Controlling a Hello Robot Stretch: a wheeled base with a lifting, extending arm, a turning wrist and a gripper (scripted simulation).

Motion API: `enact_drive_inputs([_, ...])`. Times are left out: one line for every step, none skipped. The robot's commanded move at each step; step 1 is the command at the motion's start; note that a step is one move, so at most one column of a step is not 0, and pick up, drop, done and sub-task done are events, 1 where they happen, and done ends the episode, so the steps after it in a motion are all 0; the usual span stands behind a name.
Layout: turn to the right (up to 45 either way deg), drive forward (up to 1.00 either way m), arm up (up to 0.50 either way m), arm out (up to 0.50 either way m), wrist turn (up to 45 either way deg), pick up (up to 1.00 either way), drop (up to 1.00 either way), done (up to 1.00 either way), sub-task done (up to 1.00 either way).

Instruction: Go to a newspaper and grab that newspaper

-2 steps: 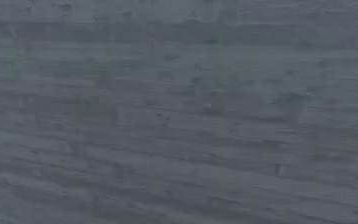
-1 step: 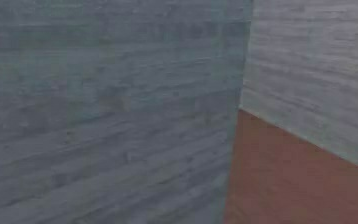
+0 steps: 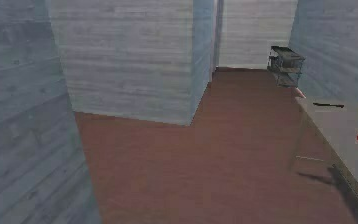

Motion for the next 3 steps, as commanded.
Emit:
enact_drive_inputs([15.0, 0.0, 0.0, 0.0, 0.0, 0.0, 0.0, 0.0, 0.0])
enact_drive_inputs([0.0, 1.0, 0.0, 0.0, 0.0, 0.0, 0.0, 0.0, 0.0])
enact_drive_inputs([0.0, 1.0, 0.0, 0.0, 0.0, 0.0, 0.0, 0.0, 0.0])
